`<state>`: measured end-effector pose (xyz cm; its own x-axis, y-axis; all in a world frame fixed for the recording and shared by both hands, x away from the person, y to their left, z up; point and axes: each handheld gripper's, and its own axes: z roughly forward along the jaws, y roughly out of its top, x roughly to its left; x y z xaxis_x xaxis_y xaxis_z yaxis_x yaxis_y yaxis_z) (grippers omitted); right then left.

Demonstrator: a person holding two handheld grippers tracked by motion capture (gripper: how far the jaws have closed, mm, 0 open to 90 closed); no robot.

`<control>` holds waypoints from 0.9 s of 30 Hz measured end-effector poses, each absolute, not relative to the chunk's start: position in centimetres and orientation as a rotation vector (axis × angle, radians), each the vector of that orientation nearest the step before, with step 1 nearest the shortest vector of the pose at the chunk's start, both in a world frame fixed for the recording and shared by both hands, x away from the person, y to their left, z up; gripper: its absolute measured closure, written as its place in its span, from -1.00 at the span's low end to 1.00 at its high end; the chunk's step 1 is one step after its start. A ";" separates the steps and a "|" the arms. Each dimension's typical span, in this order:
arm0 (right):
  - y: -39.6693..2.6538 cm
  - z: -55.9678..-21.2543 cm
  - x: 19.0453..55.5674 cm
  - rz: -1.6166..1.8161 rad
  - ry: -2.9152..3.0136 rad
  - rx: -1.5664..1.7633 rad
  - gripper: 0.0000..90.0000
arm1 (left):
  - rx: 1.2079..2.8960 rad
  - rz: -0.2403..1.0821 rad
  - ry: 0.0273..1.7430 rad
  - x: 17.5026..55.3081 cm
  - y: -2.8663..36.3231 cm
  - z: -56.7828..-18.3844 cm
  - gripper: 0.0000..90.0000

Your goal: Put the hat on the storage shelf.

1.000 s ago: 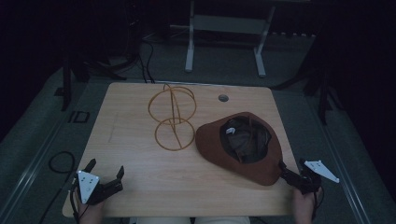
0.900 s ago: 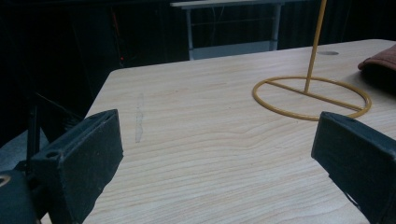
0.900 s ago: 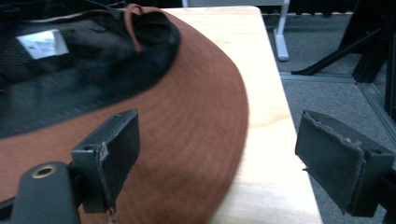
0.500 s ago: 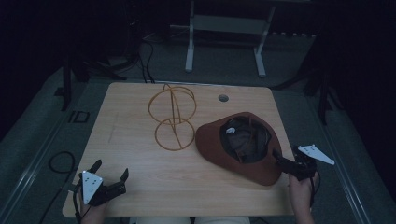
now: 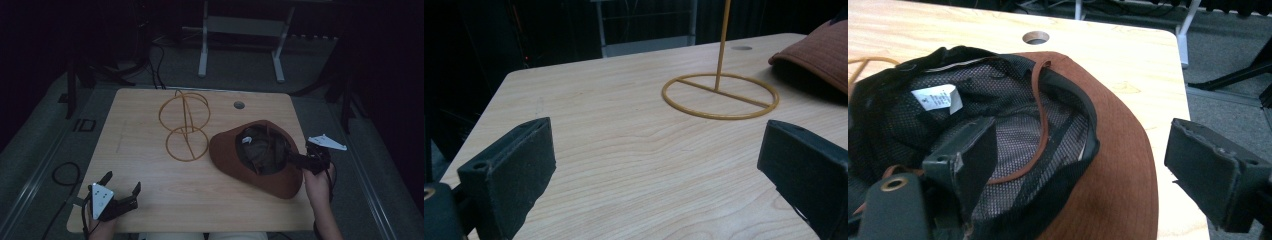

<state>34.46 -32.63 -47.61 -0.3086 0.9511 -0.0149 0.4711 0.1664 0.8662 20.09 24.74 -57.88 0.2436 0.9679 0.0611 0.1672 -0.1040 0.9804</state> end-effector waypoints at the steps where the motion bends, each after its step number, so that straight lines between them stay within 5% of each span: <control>1: -32.4 -47.6 35.0 1.055 1.883 1.347 -0.70 | 1.505 0.997 1.116 20.1 24.8 -57.9 -0.94; 16: -30.9 -48.5 39.7 0.935 1.989 1.434 -0.72 | 1.520 0.984 1.100 20.1 24.6 -57.9 -0.94; 27: -29.2 -51.2 42.5 0.655 2.044 1.473 -0.39 | 1.521 0.980 1.106 20.2 24.7 -57.9 -0.94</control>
